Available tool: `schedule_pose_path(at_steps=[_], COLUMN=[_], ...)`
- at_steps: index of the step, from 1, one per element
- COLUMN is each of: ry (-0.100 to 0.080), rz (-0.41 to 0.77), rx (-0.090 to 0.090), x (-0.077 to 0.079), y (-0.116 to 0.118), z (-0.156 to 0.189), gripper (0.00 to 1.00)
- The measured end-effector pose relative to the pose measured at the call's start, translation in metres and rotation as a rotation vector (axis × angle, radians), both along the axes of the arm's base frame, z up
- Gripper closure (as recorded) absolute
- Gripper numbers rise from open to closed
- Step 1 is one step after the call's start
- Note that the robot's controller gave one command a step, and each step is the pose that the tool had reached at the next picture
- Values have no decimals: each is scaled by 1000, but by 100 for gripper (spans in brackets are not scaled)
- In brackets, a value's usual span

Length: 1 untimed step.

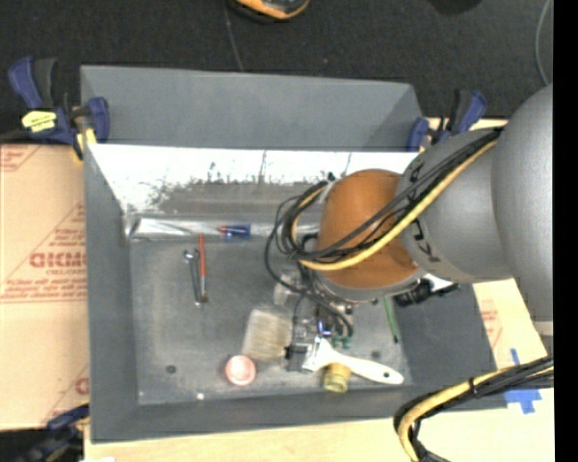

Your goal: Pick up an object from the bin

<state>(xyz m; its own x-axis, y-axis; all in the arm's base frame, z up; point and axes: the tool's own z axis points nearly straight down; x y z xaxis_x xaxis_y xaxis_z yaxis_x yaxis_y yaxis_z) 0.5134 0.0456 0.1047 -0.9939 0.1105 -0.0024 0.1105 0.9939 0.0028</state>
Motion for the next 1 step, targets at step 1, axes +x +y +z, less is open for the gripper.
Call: schedule_pose_path(at_steps=[1], ry=[-2], rz=[-114], rx=[1], x=[-9], y=[-5], z=[-37], gripper=[0])
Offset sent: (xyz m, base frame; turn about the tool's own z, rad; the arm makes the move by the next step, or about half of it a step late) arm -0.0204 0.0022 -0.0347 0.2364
